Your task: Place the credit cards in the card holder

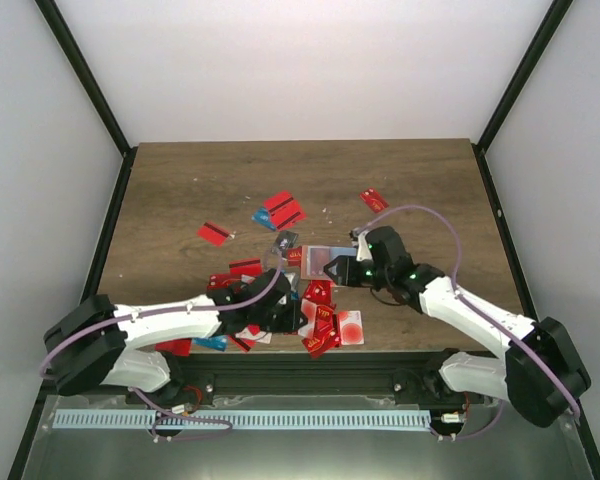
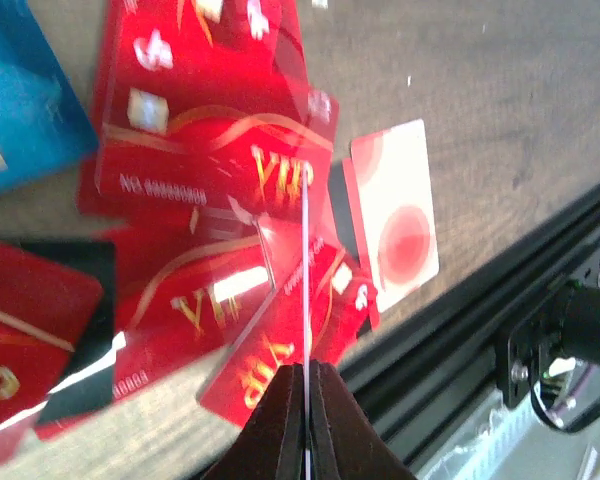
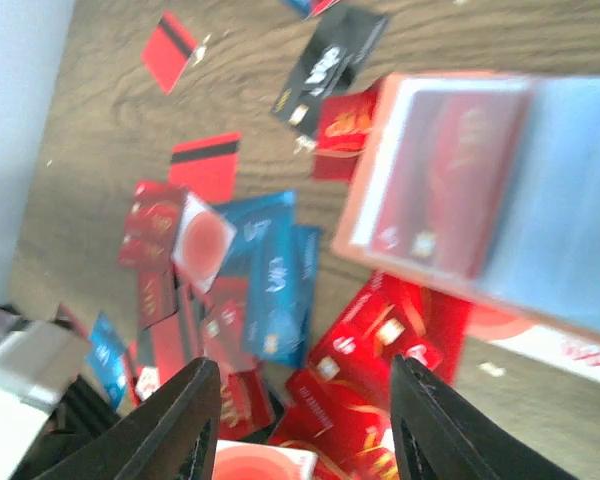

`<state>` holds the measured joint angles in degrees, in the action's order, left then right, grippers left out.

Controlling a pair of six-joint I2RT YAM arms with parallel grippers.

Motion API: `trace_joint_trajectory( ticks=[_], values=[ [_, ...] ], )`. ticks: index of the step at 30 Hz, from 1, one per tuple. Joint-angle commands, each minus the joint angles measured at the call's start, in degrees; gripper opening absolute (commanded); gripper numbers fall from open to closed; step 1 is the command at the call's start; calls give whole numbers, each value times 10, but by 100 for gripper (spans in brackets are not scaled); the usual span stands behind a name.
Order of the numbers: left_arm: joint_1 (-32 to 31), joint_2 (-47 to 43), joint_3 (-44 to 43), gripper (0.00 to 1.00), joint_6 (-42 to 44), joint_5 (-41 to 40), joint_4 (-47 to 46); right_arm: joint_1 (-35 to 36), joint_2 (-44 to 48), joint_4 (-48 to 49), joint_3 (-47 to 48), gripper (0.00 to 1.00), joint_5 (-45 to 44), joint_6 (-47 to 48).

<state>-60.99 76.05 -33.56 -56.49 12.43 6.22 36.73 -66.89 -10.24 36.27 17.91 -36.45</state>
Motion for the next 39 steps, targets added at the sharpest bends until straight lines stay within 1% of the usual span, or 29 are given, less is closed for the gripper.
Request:
trace_joint_trajectory(
  ticks=[1,5,13,21,27,37,39],
  values=[
    [51,24,-53,4,86,22,72,-60,-6,-30,14,49,13,31],
    [97,65,-109,4,130,45,75,-111,-21,3,5,49,66,43],
    [159,189,-223,4,185,95,41,-179,-71,52,-18,48,112,53],
    [189,309,-333,4,198,117,31,-195,-120,94,-23,47,130,47],
    [198,357,-369,4,191,122,19,-204,-146,101,-19,45,118,48],
    [202,391,-373,4,168,111,-15,-217,-178,118,-32,39,104,44],
    [202,395,-371,4,151,110,-23,-217,-184,127,-38,37,105,43]
  ],
)
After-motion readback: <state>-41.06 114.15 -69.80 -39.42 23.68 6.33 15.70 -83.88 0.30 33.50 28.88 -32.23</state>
